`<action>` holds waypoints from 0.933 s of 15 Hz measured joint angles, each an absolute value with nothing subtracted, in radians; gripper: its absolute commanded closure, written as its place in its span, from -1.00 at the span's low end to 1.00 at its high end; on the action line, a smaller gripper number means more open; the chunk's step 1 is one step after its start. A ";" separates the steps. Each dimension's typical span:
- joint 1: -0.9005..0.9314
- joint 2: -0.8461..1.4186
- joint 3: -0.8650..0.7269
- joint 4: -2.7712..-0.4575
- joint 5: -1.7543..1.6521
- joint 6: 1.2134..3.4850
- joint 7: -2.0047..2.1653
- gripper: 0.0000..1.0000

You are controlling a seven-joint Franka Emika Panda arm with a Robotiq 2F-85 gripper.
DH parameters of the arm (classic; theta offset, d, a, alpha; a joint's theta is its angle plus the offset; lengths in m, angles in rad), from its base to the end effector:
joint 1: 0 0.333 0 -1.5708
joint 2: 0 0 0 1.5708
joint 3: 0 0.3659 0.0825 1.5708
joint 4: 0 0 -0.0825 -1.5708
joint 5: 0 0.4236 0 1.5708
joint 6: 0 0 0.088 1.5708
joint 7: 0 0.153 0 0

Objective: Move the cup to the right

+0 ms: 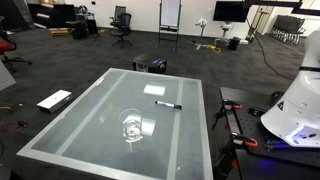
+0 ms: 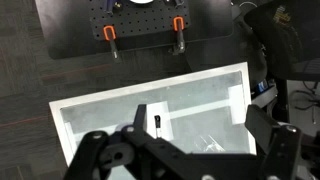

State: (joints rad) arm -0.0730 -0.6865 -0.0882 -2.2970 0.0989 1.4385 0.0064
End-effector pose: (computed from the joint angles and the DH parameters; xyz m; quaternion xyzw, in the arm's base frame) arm 0.3167 -0.0420 0.5688 -0.9909 0.0686 0.0812 0.0828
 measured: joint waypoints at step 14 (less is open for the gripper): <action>-0.080 -0.675 -0.088 -2.302 0.094 1.550 0.006 -1.00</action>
